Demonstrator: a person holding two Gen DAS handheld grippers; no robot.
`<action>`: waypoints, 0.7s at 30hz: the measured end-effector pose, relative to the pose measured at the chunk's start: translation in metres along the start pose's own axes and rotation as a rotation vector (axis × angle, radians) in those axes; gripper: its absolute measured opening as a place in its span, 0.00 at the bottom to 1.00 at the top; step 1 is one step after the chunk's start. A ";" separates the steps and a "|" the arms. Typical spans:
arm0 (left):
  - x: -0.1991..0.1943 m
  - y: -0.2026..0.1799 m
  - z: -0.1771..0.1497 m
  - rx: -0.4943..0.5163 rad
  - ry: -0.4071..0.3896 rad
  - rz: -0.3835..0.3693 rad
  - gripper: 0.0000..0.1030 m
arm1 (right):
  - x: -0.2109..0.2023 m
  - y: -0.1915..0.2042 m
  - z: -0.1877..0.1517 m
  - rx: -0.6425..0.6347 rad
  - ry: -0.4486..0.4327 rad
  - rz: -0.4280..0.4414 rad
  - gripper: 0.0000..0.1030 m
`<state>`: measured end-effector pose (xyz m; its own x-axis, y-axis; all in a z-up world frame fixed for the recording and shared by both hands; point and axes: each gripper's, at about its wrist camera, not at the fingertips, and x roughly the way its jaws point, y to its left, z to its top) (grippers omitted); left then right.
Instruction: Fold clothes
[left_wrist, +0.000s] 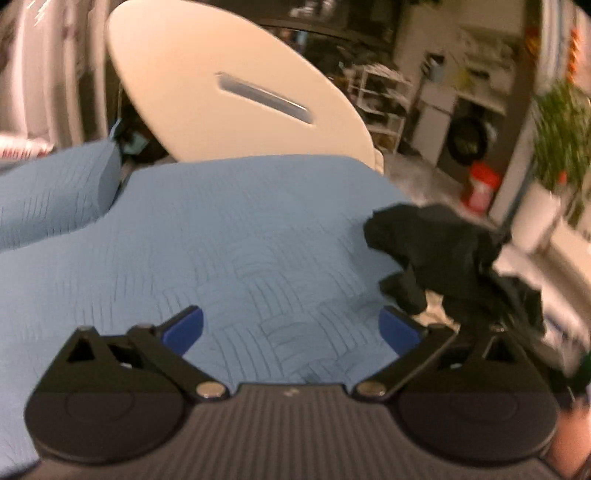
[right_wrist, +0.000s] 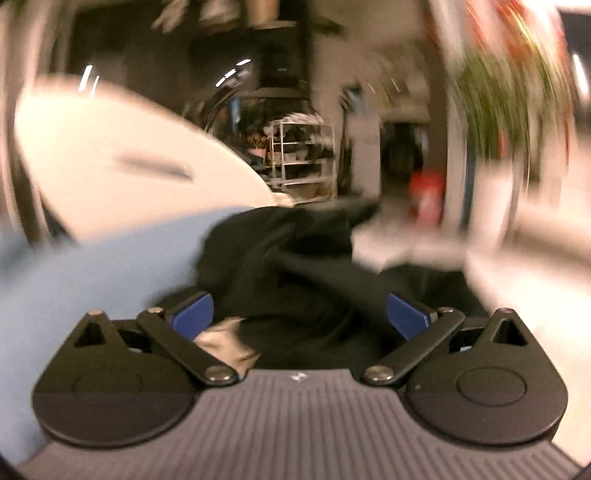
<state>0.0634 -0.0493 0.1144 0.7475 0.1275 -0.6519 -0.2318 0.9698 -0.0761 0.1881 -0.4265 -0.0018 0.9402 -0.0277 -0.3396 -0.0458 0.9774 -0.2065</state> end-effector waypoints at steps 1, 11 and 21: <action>0.003 -0.003 -0.004 -0.008 0.011 0.005 1.00 | 0.016 0.006 0.003 -0.076 0.008 -0.012 0.89; 0.019 0.024 -0.024 -0.027 0.098 0.034 1.00 | 0.041 -0.011 0.031 0.063 0.085 0.150 0.05; 0.064 0.046 -0.042 -0.299 0.342 -0.342 1.00 | -0.120 0.072 -0.015 0.212 0.139 0.910 0.05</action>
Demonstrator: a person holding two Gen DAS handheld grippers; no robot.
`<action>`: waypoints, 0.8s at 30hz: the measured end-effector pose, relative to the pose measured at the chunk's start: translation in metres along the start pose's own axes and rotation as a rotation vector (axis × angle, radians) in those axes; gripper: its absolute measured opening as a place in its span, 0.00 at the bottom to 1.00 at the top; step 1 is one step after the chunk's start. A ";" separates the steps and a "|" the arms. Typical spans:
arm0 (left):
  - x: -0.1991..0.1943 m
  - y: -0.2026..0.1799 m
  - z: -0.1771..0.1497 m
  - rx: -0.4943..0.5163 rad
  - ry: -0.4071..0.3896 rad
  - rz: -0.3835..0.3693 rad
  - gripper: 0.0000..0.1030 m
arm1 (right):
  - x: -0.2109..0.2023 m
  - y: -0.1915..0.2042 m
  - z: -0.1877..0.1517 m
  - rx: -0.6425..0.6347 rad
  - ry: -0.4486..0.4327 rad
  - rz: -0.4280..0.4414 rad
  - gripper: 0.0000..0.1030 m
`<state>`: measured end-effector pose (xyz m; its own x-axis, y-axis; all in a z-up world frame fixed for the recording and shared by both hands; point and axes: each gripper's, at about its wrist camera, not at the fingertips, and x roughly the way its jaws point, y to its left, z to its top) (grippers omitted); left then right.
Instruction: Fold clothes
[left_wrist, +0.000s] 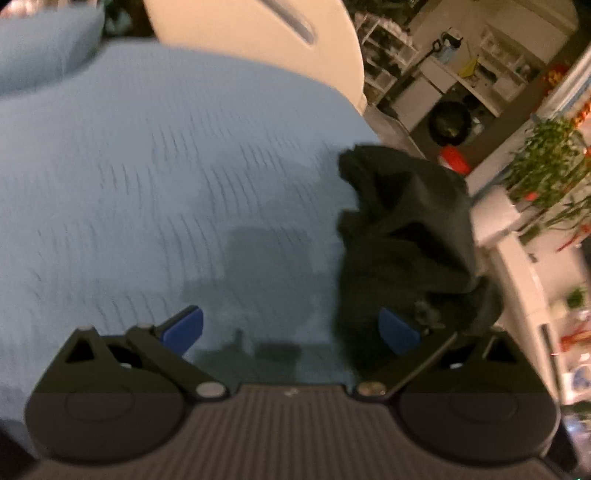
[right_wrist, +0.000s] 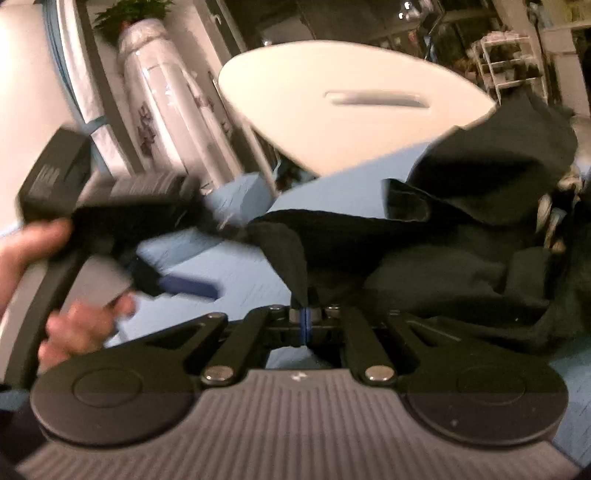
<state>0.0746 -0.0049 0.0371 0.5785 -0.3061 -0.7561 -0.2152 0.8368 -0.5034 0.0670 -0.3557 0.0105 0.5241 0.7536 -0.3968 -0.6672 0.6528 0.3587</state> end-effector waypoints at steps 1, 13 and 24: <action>0.006 0.002 0.000 -0.002 0.030 -0.016 0.99 | -0.001 0.016 -0.004 -0.083 0.007 0.030 0.05; 0.067 0.004 0.015 0.200 0.222 0.125 0.04 | -0.015 0.092 -0.020 -0.392 0.162 0.364 0.07; -0.100 0.163 0.058 -0.243 -0.547 0.601 0.04 | -0.036 0.000 0.000 -0.057 0.070 0.053 0.51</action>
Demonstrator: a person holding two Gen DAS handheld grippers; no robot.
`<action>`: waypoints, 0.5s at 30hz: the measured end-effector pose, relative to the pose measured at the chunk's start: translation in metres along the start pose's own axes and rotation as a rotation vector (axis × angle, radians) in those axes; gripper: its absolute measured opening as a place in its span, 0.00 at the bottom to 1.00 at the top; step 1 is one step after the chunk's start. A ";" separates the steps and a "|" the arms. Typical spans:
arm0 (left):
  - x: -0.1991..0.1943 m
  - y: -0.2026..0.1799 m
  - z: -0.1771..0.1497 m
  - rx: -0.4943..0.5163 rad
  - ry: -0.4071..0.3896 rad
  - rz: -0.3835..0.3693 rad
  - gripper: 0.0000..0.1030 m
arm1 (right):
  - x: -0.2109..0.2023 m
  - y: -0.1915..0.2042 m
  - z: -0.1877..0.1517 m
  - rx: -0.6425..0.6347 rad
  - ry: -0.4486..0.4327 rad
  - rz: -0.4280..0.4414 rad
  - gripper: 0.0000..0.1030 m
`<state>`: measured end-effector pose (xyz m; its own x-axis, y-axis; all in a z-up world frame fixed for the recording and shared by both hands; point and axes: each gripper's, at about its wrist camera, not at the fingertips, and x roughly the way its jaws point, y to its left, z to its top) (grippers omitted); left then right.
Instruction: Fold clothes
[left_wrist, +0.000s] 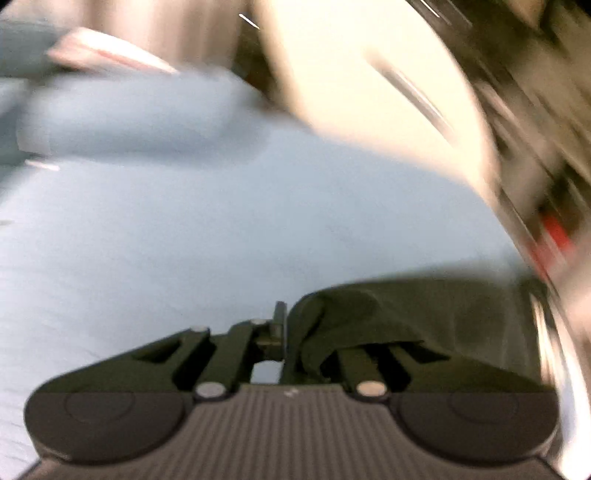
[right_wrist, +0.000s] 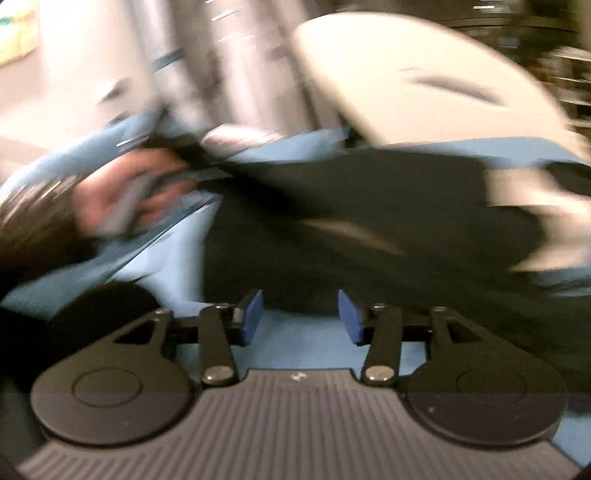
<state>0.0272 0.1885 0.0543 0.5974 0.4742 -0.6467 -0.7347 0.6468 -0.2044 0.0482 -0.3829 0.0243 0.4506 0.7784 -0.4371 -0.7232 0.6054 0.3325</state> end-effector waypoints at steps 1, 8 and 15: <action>-0.002 0.030 0.011 -0.072 -0.073 0.125 0.05 | -0.002 -0.008 -0.002 0.051 -0.022 -0.054 0.51; 0.006 0.108 0.020 -0.039 -0.007 0.303 0.36 | 0.031 -0.032 -0.009 0.204 0.053 -0.176 0.54; -0.044 0.011 -0.036 0.523 -0.262 0.224 1.00 | 0.047 -0.034 -0.036 0.247 0.144 -0.076 0.54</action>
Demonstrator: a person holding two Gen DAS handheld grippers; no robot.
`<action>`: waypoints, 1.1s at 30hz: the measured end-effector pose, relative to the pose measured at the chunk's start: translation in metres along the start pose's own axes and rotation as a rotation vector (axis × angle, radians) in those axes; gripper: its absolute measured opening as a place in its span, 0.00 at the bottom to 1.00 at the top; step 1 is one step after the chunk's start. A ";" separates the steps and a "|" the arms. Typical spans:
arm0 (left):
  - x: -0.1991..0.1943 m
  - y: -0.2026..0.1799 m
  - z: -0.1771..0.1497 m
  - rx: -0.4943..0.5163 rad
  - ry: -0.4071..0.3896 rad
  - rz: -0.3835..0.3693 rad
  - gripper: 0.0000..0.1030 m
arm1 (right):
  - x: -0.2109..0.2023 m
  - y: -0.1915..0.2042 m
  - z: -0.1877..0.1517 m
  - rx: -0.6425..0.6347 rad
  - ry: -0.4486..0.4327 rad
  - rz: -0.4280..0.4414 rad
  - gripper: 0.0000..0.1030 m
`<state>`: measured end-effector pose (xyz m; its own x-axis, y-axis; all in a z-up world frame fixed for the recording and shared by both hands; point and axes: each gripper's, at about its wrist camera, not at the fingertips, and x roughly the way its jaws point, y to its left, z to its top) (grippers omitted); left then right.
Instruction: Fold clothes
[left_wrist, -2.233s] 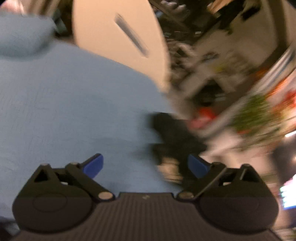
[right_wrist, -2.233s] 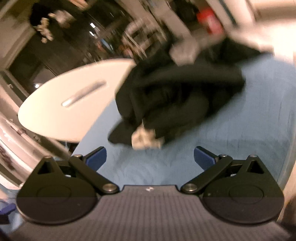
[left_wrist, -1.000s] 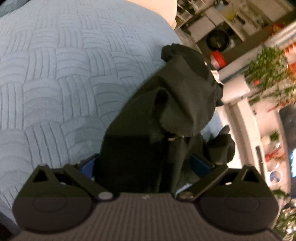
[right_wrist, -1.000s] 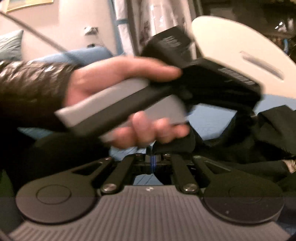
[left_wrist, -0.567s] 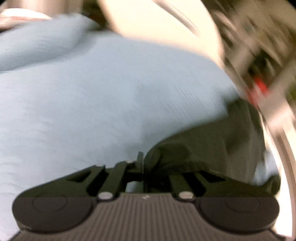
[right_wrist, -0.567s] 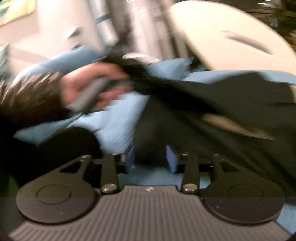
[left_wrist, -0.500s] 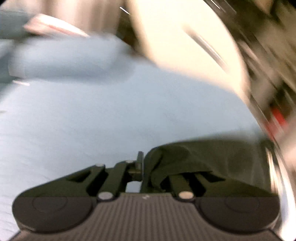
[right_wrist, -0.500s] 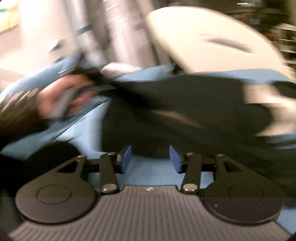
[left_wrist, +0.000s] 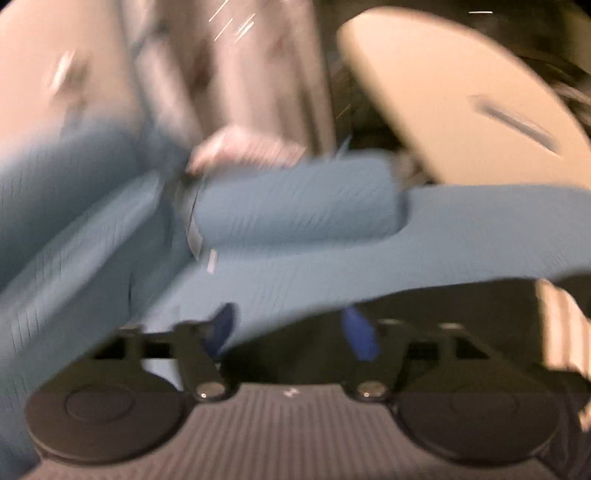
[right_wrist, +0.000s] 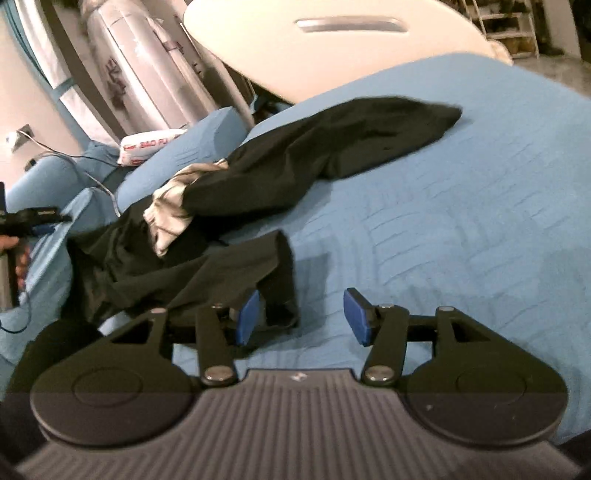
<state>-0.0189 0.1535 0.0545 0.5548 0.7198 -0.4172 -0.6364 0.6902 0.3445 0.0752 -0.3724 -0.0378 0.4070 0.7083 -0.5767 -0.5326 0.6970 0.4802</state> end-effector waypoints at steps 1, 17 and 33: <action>-0.012 -0.023 0.004 0.078 -0.043 -0.073 1.00 | 0.005 -0.001 0.001 0.003 0.016 0.008 0.54; -0.008 -0.221 0.048 0.345 -0.154 -0.334 0.07 | 0.018 -0.019 0.004 0.075 0.071 0.008 0.54; -0.228 0.069 0.220 -0.189 -0.784 -0.716 0.09 | -0.071 0.138 0.098 -0.377 -0.636 0.351 0.87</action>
<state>-0.0712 0.0537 0.3582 0.9770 0.0471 0.2079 -0.0631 0.9955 0.0711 0.0457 -0.3150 0.1344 0.4529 0.8853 0.1056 -0.8750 0.4185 0.2435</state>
